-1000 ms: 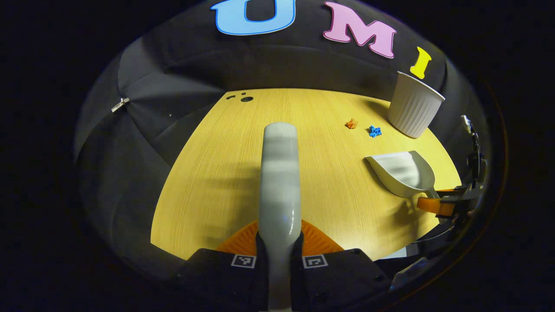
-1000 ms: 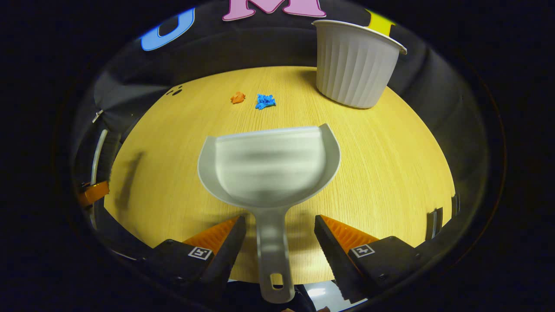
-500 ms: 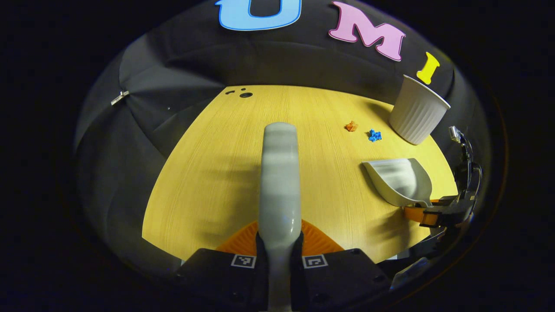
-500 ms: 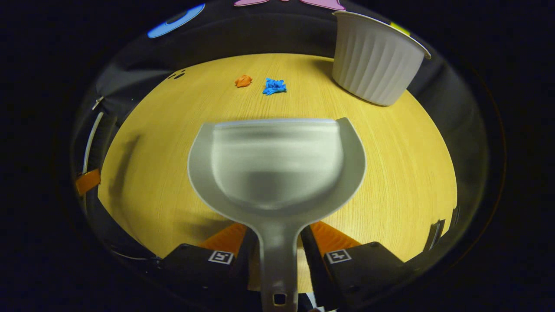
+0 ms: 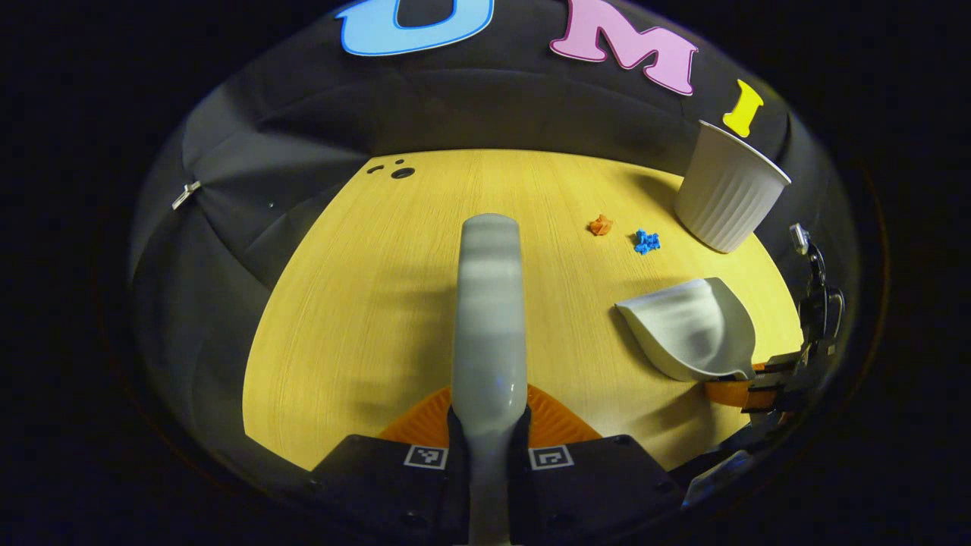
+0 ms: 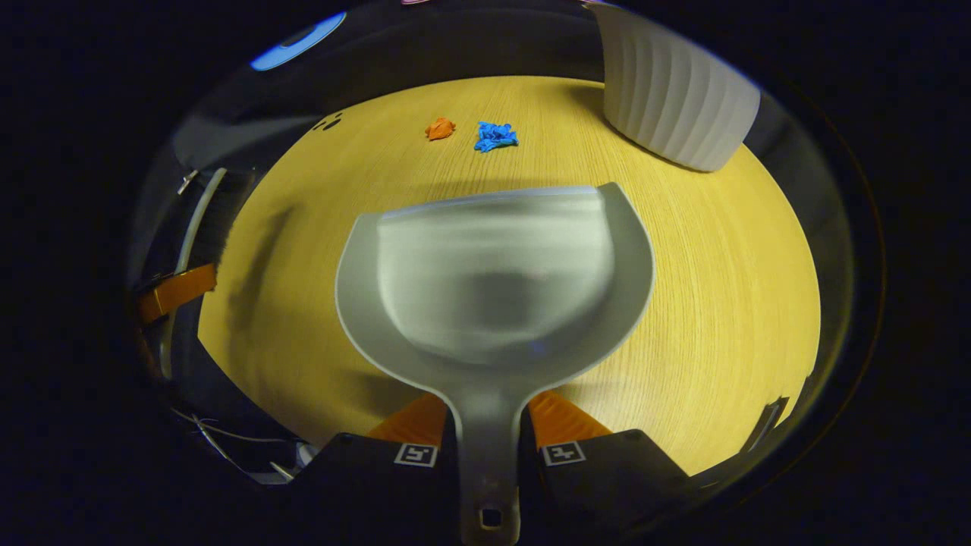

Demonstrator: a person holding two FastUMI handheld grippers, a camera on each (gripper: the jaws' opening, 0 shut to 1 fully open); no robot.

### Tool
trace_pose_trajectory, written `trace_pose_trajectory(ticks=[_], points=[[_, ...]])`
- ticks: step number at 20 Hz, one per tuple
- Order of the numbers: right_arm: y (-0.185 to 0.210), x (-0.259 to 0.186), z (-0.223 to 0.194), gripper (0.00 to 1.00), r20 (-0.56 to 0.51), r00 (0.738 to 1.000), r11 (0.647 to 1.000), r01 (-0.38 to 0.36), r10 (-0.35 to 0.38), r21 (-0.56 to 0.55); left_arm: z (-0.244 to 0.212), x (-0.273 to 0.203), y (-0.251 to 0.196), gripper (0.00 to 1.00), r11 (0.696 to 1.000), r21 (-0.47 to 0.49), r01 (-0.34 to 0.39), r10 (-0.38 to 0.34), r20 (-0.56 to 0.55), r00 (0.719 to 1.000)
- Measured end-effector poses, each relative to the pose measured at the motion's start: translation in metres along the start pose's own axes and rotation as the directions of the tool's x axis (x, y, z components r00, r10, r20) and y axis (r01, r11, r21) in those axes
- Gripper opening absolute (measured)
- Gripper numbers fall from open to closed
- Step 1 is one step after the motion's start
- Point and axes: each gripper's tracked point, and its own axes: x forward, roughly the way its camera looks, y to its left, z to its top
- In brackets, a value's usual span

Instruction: Pick up the small broom and dustpan from the desktop, sweep the trash into the dustpan with the broom, and then empty the trash into the garbage bin.

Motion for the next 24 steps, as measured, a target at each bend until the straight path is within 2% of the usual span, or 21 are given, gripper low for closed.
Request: trace_pose_trajectory(ticks=[2,8,11,15,17,19,22,24], points=[[-0.008,-0.001,0.001,0.35,0.0,1.0,0.998,-0.004,0.004,-0.061,0.018,0.017,-0.004,0.25,0.999,0.039,-0.002,0.002,0.0,1.0],[-0.025,-0.011,0.004,0.34,0.009,1.0,0.993,-0.02,0.021,-0.113,0.084,0.079,-0.027,0.25,0.977,0.213,0.017,-0.022,0.018,1.0],[-0.029,-0.013,0.005,0.34,0.001,0.999,0.992,-0.037,0.037,-0.123,0.104,0.113,-0.049,0.25,0.947,0.317,0.054,-0.053,-0.011,0.999],[-0.036,-0.012,0.01,0.34,-0.006,0.999,0.984,-0.053,0.053,-0.171,0.131,0.154,-0.079,0.26,0.891,0.441,0.105,-0.1,-0.035,0.994],[-0.04,-0.01,0.013,0.34,-0.007,0.998,0.979,-0.062,0.062,-0.193,0.141,0.171,-0.09,0.26,0.85,0.509,0.137,-0.121,-0.065,0.991],[-0.045,-0.01,0.015,0.34,-0.011,0.998,0.975,-0.069,0.068,-0.209,0.149,0.187,-0.101,0.27,0.783,0.599,0.169,-0.138,-0.097,0.986],[-0.051,-0.01,0.016,0.34,-0.018,0.997,0.968,-0.076,0.074,-0.241,0.154,0.198,-0.121,0.24,0.662,0.705,0.255,-0.19,-0.171,0.967],[-0.052,-0.011,0.014,0.34,-0.026,0.997,0.964,-0.08,0.076,-0.253,0.155,0.198,-0.142,0.27,0.568,0.753,0.332,-0.256,-0.221,0.941]])
